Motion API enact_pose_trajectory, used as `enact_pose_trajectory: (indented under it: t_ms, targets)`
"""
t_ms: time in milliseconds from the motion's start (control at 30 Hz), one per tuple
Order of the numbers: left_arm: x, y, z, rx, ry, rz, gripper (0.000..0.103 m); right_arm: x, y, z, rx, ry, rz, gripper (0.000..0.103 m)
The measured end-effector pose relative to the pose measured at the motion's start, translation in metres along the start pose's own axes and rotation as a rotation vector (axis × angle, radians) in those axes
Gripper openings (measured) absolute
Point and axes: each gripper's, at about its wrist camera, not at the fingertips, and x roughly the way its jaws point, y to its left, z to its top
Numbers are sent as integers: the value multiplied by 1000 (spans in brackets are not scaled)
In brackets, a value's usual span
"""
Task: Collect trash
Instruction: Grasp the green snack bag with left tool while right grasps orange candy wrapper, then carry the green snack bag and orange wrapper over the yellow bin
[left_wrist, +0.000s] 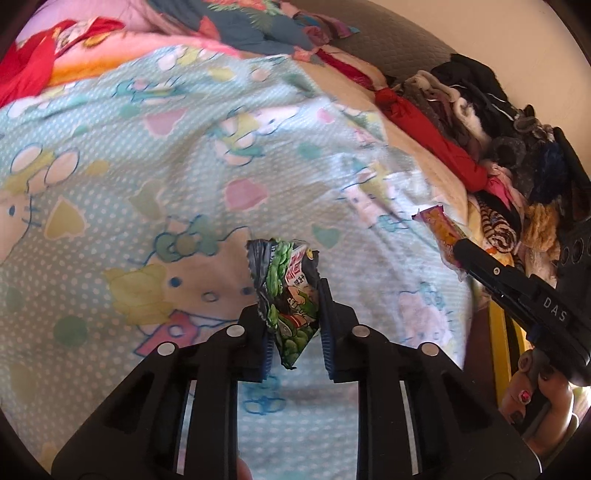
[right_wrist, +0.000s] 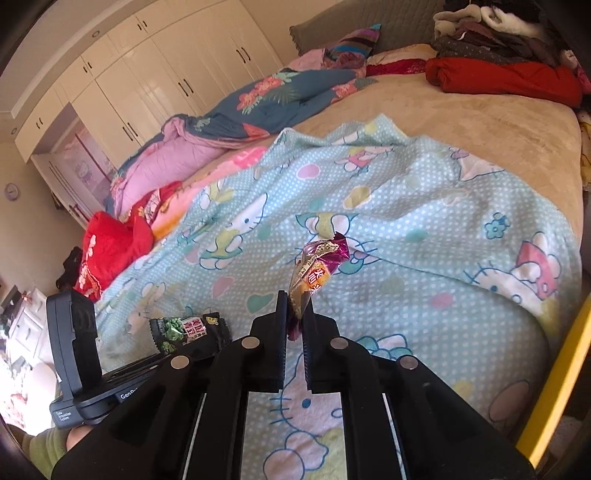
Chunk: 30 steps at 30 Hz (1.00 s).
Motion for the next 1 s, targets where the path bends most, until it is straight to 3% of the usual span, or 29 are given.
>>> enact_pose_trajectory:
  t_ms: [433,1000]
  targets:
    - [-24,-65,9,116,-61,-117,11,-55,-6,-4,-7,-75,-40,7]
    - [-38,-127,-6,238,-69,-188,11,-118,-38,-16,31,-138,-114,7]
